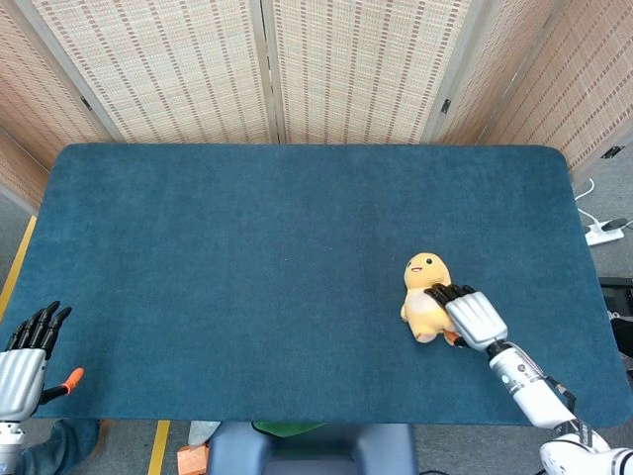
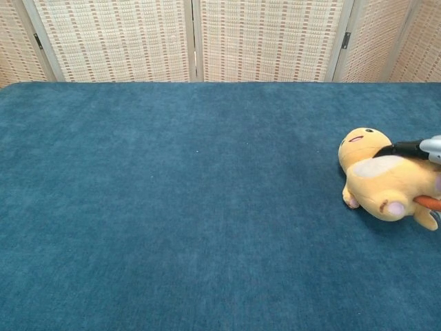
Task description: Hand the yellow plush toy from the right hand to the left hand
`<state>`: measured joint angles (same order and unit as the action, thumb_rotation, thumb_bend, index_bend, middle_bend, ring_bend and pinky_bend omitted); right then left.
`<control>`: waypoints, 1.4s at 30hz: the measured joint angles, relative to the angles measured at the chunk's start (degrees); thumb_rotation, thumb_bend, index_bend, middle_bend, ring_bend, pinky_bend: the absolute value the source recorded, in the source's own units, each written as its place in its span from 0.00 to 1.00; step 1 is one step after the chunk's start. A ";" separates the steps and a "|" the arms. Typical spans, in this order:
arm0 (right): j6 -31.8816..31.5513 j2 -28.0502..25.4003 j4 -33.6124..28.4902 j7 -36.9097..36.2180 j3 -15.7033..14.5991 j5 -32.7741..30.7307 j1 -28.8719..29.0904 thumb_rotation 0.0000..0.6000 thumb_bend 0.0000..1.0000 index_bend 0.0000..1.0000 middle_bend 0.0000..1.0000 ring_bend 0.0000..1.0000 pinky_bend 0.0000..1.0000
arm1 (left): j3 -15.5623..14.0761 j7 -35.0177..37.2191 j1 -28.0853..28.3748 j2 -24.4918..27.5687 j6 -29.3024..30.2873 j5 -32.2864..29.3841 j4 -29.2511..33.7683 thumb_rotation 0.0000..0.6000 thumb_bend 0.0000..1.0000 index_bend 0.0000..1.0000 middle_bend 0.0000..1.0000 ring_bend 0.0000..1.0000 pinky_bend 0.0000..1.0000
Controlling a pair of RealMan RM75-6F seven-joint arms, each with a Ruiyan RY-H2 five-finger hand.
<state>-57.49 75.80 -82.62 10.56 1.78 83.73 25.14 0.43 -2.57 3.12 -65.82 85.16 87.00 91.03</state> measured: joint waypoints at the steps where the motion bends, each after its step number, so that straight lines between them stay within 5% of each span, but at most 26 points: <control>1: -3.01 0.89 1.00 -1.43 -0.10 2.74 -0.05 1.00 0.70 0.79 0.77 0.74 0.96 | -0.01 -0.18 0.01 -0.02 -0.04 -0.03 0.05 1.00 0.25 0.00 0.00 0.00 0.12; 9: -17.63 8.49 4.02 -14.45 0.17 21.01 4.45 1.00 0.65 0.79 0.76 0.72 0.96 | -0.23 0.28 0.09 0.03 0.08 0.57 0.20 1.00 0.25 0.00 0.00 0.00 0.12; 15: -12.57 18.31 4.83 -14.86 2.48 22.74 12.30 1.00 0.59 0.79 0.71 0.66 0.92 | -0.47 1.32 0.07 0.47 0.08 0.88 0.07 1.00 0.25 0.00 0.00 0.00 0.12; 19: -7.12 25.99 9.47 -14.07 4.18 21.31 16.87 1.00 0.47 0.77 0.61 0.55 0.75 | -0.64 2.49 -0.04 0.91 0.11 1.00 -0.13 1.00 0.25 0.00 0.00 0.00 0.12; 22: -3.85 31.35 15.33 -14.02 5.37 19.21 19.65 1.00 0.35 0.56 0.44 0.39 0.57 | -0.78 3.42 -0.08 1.22 0.11 1.16 -0.29 1.00 0.25 0.00 0.00 0.00 0.12; 26: 0.35 35.40 20.76 -11.94 6.54 15.83 22.07 1.00 0.21 0.06 0.10 0.07 0.25 | -0.90 4.48 -0.19 1.54 0.24 1.32 -0.60 1.00 0.25 0.00 0.00 0.00 0.12; 28: 2.41 35.94 21.56 -10.21 6.87 14.28 22.88 1.00 0.18 0.00 0.00 0.00 0.08 | -0.94 4.58 -0.17 1.58 0.16 1.34 -0.71 1.00 0.25 0.00 0.00 0.00 0.12; 31: 6.83 34.70 19.96 -9.55 6.96 12.59 24.17 1.00 0.12 0.00 0.00 0.00 0.00 | -1.01 4.50 -0.03 1.55 -0.07 1.50 -0.74 1.00 0.25 0.00 0.00 0.00 0.12; 35: 9.44 30.92 14.91 -9.10 6.47 11.89 24.61 1.00 0.03 0.00 0.00 0.00 0.00 | -0.99 4.49 -0.02 1.41 0.27 1.83 -0.82 1.00 0.25 0.00 0.00 0.00 0.12; 42: 3.07 18.40 1.01 -9.97 2.15 13.01 20.94 1.00 0.01 0.00 0.00 0.00 0.00 | -1.19 4.86 0.42 0.88 0.08 2.91 -1.69 1.00 0.25 0.00 0.00 0.00 0.12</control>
<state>-54.42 94.19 -81.61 0.59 3.92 96.74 46.08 -0.76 2.29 3.54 -64.93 85.25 89.92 89.33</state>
